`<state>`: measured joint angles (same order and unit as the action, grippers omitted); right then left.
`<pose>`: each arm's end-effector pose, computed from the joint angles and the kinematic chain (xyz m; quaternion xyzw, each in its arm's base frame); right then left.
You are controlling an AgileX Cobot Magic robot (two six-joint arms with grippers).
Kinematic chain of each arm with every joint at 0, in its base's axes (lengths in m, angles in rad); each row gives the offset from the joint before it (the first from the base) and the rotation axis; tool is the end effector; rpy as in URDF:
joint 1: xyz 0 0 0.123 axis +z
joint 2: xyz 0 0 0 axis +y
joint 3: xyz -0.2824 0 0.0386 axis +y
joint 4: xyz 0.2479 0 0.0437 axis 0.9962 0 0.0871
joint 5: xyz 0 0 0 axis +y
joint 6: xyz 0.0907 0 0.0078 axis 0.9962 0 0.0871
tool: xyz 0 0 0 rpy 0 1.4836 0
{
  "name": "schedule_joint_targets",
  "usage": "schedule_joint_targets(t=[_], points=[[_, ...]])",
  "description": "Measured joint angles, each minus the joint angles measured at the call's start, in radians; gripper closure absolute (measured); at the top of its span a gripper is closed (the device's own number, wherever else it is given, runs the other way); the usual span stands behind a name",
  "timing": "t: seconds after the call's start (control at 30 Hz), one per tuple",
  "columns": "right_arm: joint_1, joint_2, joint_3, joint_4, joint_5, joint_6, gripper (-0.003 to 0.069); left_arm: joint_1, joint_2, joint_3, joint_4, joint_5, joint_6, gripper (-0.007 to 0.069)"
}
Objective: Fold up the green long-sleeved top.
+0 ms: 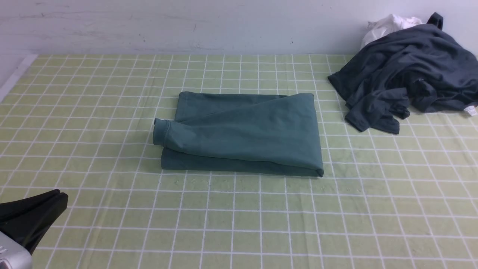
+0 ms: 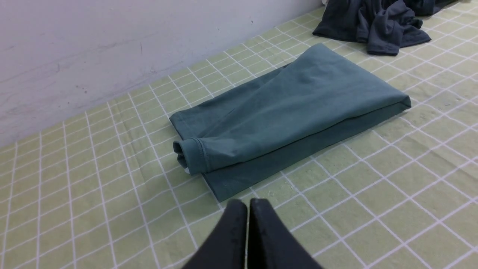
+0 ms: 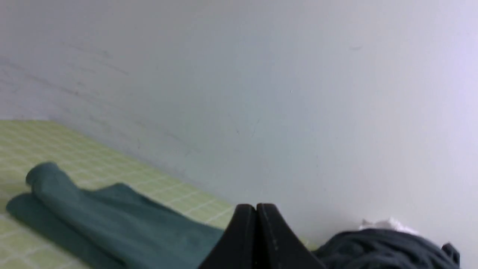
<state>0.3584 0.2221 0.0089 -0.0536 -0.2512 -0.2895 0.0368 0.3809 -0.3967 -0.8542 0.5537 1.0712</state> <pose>0.0697 0.0274 0.2182 -0.2337 0.6261 0.0108 0.7438 0.0808 -0.0332 0.2880 0.2224 0.7607 -0.0617 0.6067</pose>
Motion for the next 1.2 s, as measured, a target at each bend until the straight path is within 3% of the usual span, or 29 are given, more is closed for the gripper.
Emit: schedule_joint_targets(t=[0.27, 0.4, 0.5, 0.77, 1.2], points=[[-0.008, -0.064, 0.018, 0.091, 0.37, 0.026, 0.0669, 0.0, 0.0, 0.0, 0.0, 0.001, 0.0, 0.0629], [-0.039, -0.108, 0.018, 0.127, 0.493, 0.124, 0.0669, 0.0, 0.0, 0.0, 0.0, 0.003, 0.0, 0.0629], [-0.116, -0.164, 0.018, 0.131, 0.572, 0.235, 0.0669, 0.0, 0.0, 0.0, -0.001, 0.011, 0.0, 0.0629], [-0.295, -0.232, 0.017, 0.129, 0.601, 0.313, 0.0669, 0.0, 0.0, 0.0, -0.036, 0.015, 0.0, 0.0629], [-0.307, -0.232, 0.017, 0.127, 0.602, 0.313, 0.0669, 0.0, 0.0, 0.0, -0.038, 0.015, 0.0, 0.0629]])
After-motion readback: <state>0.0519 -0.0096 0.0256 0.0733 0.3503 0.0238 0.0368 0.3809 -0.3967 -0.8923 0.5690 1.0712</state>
